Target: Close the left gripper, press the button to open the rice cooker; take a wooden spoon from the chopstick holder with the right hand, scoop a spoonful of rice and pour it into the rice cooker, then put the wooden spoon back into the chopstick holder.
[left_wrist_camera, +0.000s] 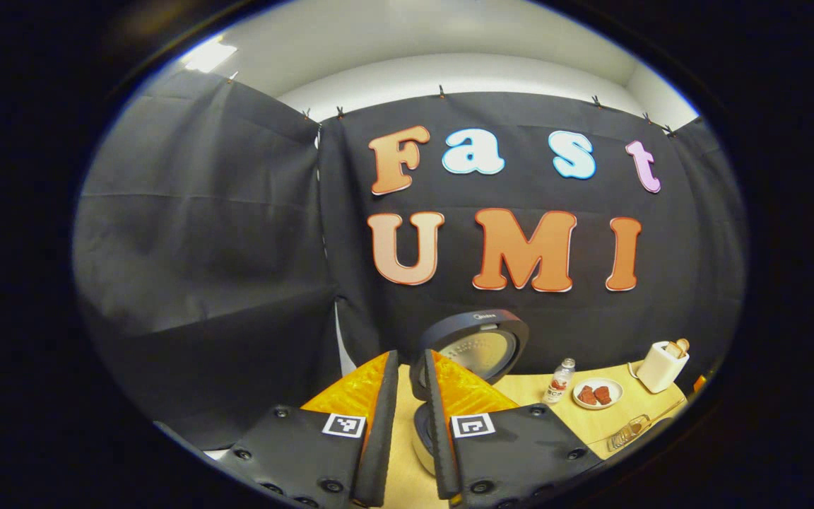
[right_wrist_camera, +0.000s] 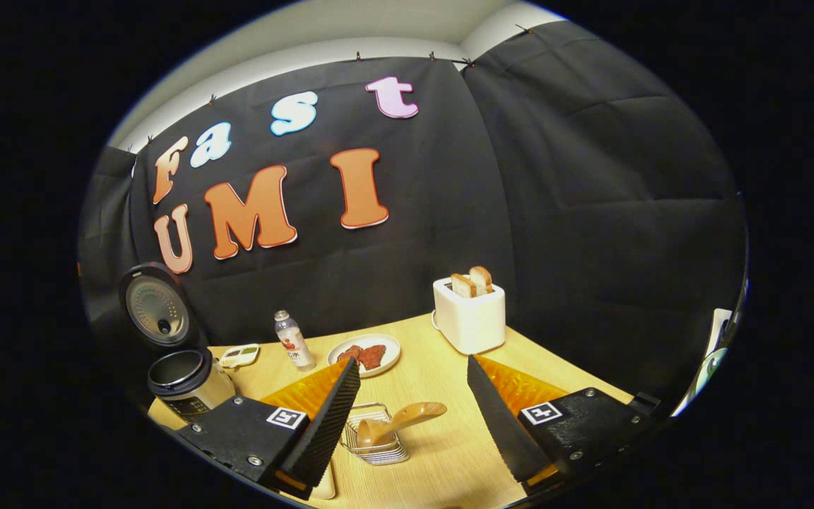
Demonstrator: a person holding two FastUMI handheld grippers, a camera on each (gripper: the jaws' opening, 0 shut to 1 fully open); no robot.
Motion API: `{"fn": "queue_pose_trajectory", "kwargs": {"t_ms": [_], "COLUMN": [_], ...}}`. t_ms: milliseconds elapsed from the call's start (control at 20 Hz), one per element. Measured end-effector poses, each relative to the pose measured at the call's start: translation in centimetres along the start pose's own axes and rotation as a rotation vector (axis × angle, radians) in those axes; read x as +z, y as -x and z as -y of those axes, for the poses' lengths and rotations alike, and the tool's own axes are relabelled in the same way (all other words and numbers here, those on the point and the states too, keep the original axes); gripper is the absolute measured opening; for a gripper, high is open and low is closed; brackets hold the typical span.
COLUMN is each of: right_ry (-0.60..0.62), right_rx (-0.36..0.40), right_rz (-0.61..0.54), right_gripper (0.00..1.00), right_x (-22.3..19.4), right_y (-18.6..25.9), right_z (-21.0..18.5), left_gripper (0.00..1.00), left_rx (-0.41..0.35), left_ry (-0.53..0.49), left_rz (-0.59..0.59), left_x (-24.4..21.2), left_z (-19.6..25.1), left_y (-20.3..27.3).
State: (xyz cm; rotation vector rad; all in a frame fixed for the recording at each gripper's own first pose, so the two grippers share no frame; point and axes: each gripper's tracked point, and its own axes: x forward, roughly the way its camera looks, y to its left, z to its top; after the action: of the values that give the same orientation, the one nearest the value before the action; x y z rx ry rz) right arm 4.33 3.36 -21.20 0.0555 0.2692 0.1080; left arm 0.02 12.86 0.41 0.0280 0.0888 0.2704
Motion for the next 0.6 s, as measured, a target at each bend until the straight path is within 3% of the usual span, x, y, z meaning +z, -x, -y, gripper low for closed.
{"fn": "queue_pose_trajectory", "kwargs": {"t_ms": [100, 200, 300, 600], "right_ry": [-0.001, -0.016, -0.048, -0.252], "right_rx": [-0.004, -0.007, -0.012, 0.008], "right_rz": [-0.04, -0.072, -0.108, -0.184], "right_gripper": [0.95, 0.95, 0.95, 0.94], "right_x": [-1.9, -3.3, -4.7, -7.5], "right_y": [-1.0, -1.8, -2.3, -3.3], "right_z": [0.0, 0.0, -0.1, -0.7], "left_gripper": [0.43, 0.43, 0.53, 0.8], "left_rx": [0.018, 0.029, 0.038, 0.072], "left_ry": [0.003, -0.002, -0.014, -0.045], "left_rz": [0.03, 0.062, 0.088, 0.154], "left_x": [1.2, 2.4, 3.4, 5.0], "left_z": [-0.8, -1.5, -2.1, -3.4], "left_y": [1.0, 1.8, 2.5, 3.9]}}
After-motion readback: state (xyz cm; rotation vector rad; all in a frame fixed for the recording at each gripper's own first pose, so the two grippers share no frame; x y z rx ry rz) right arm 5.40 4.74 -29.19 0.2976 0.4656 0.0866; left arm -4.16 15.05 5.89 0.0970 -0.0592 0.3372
